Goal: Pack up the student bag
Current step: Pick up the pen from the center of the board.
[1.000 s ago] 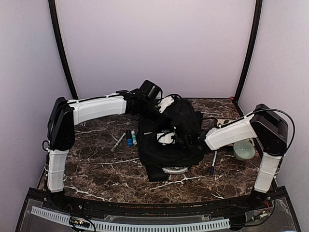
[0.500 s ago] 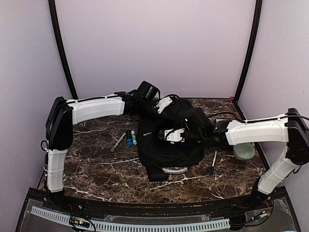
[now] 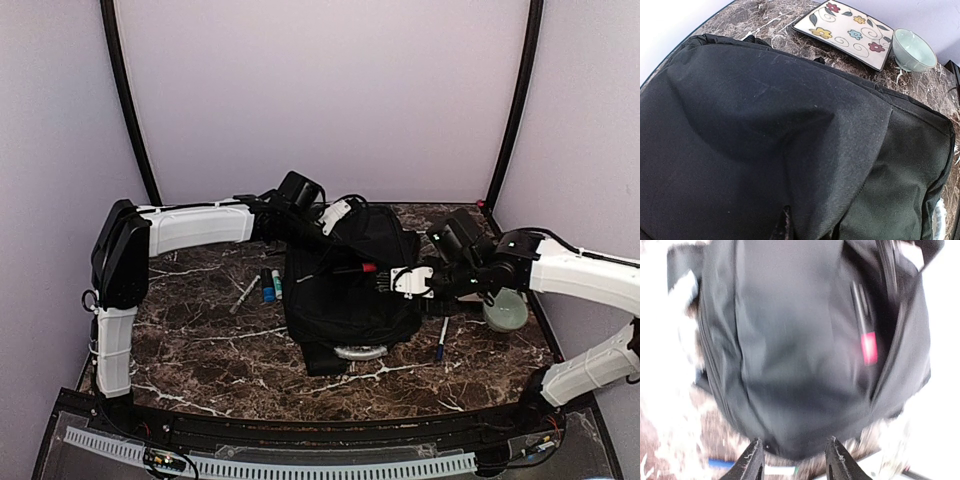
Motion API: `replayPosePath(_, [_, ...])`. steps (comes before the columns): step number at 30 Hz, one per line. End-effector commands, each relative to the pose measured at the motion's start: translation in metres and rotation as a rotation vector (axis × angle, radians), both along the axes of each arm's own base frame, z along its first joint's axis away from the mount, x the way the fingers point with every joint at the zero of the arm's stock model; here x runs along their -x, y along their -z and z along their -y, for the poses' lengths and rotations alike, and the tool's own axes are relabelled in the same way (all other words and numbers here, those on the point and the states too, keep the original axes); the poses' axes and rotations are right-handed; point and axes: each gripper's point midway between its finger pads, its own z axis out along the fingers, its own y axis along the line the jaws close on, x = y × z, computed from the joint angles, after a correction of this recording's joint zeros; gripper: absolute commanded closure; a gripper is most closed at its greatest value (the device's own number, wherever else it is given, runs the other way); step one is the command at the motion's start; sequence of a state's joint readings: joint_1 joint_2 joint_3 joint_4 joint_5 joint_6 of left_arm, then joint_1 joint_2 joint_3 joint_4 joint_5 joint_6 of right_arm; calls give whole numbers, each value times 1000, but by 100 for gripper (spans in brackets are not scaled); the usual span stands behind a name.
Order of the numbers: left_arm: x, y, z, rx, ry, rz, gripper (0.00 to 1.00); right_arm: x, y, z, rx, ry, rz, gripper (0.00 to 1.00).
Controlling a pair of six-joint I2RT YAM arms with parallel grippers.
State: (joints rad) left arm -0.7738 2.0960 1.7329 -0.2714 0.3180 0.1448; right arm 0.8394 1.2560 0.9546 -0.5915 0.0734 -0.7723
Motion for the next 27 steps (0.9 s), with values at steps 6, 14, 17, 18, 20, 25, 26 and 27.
replayPosePath(6, [12, -56, 8, 136, 49, 39, 100, 37, 40, 90, 179, 38, -220, 57])
replayPosePath(14, [17, -57, 7, 134, 66, 38, 100, 42, 85, 111, 341, -60, -263, 58])
replayPosePath(17, [18, -62, 7, 142, 74, 46, 100, 32, 101, 112, 388, -54, -262, 63])
replayPosePath(18, [19, -64, 7, 143, 74, 51, 100, 25, 106, 113, 413, -44, -240, 65])
replayPosePath(20, [19, -64, 5, 140, 72, 57, 100, 18, 114, 117, 453, -46, -219, 66])
replayPosePath(25, [23, -69, 7, 155, 81, 61, 100, 8, 120, 115, 479, -71, -195, 66])
replayPosePath(26, [24, -69, 7, 154, 83, 60, 100, 6, 120, 114, 480, -72, -194, 66])
replayPosePath(27, [25, -68, 8, 152, 86, 58, 100, 5, 120, 112, 480, -74, -193, 66])
